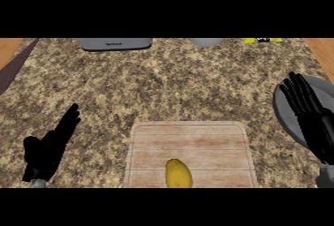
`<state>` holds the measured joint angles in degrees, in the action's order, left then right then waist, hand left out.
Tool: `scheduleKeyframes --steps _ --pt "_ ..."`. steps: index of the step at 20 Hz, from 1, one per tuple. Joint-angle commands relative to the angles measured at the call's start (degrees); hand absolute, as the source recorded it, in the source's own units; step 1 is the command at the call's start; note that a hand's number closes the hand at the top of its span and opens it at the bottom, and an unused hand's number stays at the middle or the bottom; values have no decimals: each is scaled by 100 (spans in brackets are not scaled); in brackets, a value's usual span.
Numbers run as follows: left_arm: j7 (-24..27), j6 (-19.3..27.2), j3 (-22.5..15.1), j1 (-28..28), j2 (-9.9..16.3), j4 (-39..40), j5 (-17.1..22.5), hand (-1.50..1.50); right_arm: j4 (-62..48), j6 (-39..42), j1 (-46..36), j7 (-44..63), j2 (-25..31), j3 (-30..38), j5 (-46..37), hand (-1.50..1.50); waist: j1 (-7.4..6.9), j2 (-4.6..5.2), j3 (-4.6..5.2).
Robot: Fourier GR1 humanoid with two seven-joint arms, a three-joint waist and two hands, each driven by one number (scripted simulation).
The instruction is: Pick the lemon from the cutting board and place it in the pan
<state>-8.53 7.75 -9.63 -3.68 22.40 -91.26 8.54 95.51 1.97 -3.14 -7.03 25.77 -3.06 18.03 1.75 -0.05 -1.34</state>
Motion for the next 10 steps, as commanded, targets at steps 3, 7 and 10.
scheduleKeyframes --steps 3,7,10 --pt "-113 128 346 618 -147 -99 187 0 331 531 -720 100 -510 -606 424 150 -247 11 133" --pt "-273 288 536 941 -422 -181 518 0 570 378 -1409 883 34 -1304 -785 150 -267 -11 163" --pt "-17 330 679 784 -507 17 530 0 1471 46 -163 -320 -71 -1378 -1546 150 -12 -39 138"
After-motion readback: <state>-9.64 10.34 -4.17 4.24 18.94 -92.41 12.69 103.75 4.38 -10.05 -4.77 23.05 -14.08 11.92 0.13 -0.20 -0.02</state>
